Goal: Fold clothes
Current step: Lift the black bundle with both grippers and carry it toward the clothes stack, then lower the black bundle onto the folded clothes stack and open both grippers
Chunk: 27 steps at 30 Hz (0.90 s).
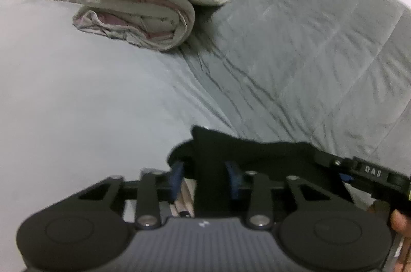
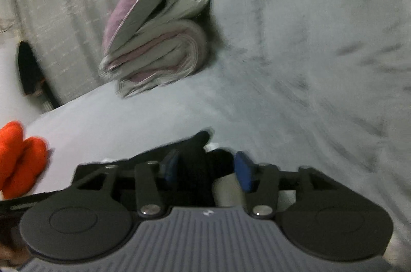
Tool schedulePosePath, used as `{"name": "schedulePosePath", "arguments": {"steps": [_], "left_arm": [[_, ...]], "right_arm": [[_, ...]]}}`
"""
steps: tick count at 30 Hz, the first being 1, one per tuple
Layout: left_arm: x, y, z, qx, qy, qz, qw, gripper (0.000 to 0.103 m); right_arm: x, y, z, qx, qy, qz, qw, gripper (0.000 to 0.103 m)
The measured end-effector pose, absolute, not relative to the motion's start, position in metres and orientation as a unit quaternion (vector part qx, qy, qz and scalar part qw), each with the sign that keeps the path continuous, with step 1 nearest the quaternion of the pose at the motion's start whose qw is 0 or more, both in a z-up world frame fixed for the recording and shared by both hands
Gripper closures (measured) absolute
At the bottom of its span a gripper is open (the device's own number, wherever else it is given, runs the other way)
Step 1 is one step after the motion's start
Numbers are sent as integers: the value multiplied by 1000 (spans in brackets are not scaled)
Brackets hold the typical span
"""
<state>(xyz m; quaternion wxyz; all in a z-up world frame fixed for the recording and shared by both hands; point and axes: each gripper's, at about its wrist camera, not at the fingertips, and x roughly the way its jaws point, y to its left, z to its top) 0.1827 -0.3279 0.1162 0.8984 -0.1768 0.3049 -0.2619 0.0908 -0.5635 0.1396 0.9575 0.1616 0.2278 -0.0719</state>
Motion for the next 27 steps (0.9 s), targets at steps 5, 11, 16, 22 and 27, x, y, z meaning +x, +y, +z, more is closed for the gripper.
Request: {"name": "schedulePosePath", "arguments": {"steps": [5,11,16,22,27], "left_arm": [[169,-312,132,-192,282,-243,908,75],[133,-351,149,-146,247,-300,910,75],[134,-385,123,-130,275,-292,907,75],[136,-399,98,-70,267,-281,919,75],[134,-399,91,-64,265,-286,919,78]], "right_arm": [[59,-550,160,137,190,-77,969,51],[41,-505,169,53,186,-22,981,66],[55,-497,144,34,223,-36,974,67],[68,-494,118,26,255,-49,965,69],[66,-497,108,37,255,-48,965,69]]}}
